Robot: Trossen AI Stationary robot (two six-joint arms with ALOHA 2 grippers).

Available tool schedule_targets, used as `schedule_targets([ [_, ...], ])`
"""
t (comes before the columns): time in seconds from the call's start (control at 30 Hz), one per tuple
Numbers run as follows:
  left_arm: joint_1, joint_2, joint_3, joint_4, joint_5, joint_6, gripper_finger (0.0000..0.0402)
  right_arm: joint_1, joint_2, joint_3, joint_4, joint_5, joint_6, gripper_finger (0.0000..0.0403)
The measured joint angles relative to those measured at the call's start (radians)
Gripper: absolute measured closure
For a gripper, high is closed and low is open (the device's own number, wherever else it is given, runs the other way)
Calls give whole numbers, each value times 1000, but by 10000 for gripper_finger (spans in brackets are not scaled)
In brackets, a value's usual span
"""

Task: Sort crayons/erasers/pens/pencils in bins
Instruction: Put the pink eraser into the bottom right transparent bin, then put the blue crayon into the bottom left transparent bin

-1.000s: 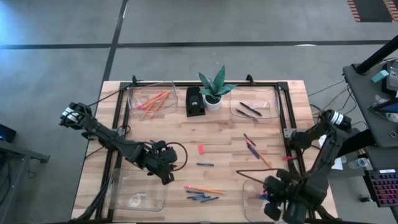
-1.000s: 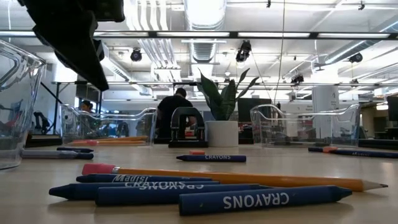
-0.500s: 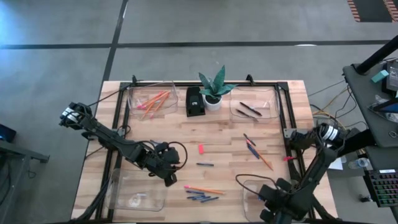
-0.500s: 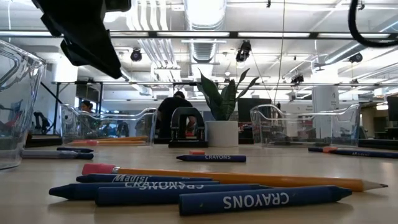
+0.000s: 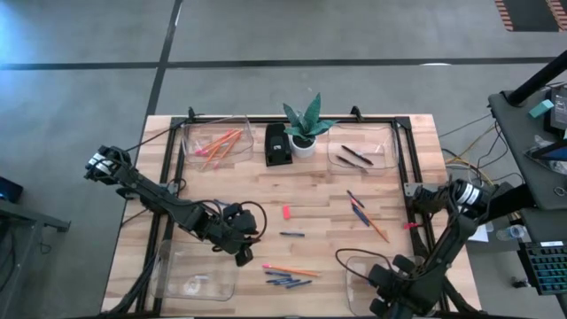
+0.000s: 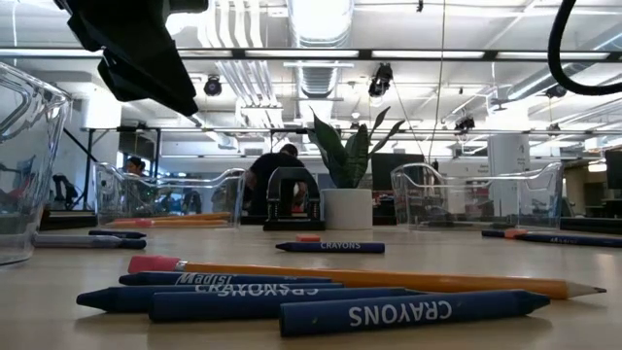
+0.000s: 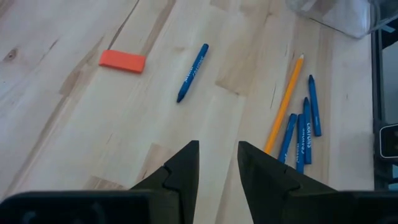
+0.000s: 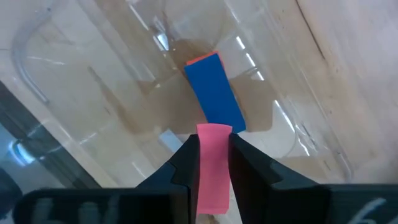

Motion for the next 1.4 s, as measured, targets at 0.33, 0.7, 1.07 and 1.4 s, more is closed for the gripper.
schedule_targets([
  [0.33, 0, 0, 0, 0, 0, 1, 305, 0, -24, 1, -20, -37, -37, 268],
  [0.7, 0, 0, 0, 0, -14, 2, 305, -28, -213, 68, -319, 186, -69, 255],
  [1.07, 78, 0, -1, -168, -69, 2, 305, -211, -364, 62, -550, 451, -157, 255],
  [1.4, 318, 0, -34, -527, 98, 223, 306, -318, -381, 43, -550, 476, -313, 255],
])
